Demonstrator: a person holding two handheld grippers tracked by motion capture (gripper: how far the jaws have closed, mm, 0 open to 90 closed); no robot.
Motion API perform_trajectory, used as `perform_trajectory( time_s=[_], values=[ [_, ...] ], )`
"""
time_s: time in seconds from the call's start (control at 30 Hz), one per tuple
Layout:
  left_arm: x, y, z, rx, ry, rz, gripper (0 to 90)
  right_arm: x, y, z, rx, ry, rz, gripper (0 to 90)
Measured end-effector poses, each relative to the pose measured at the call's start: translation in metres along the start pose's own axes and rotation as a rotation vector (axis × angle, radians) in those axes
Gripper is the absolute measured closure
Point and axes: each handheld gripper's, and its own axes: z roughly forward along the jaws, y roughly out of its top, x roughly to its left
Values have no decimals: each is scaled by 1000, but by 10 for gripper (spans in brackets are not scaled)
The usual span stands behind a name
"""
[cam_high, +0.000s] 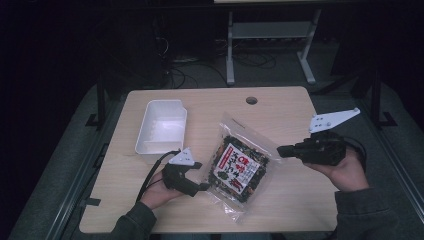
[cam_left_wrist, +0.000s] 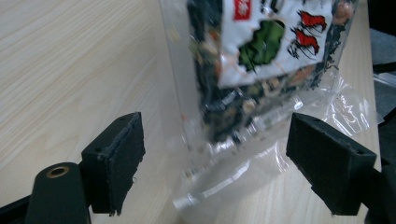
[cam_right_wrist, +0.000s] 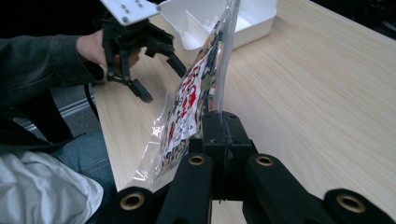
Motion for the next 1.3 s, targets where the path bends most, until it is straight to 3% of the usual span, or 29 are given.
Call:
perform_trajectory(
  time_s=[0.13,0.2,0.33,0.47,0.63,0.73,0.83,1.0,1.07,1.2,1.3],
  values=[
    [3,5,6,-1,-43,-11,228,0,8,3,-4,24,-23,898],
    [5,6,8,-16,-89,-28,281,-1,11,4,-9,29,-27,898],
    [5,5,10,-13,-97,-17,405,-4,15,8,-19,35,-30,898],
    [4,3,7,-26,-124,-4,600,-11,15,9,-49,24,-14,897],
    [-2,1,5,-32,-144,40,717,-23,7,14,-81,10,28,891],
    [-4,-1,3,-37,-146,54,729,-29,3,17,-107,22,47,881],
    [-5,-3,2,-37,-151,61,735,-33,1,20,-134,35,52,810],
    [-7,-3,0,-43,-140,76,739,-41,-8,28,-170,66,106,511],
    [-7,-3,0,-42,-137,82,740,-43,-14,34,-175,89,124,444],
    [-8,-3,0,-43,-137,82,739,-41,-24,47,-189,126,132,365],
    [-8,-4,-1,-44,-137,83,740,-37,-31,60,-180,138,134,360]
  ],
)
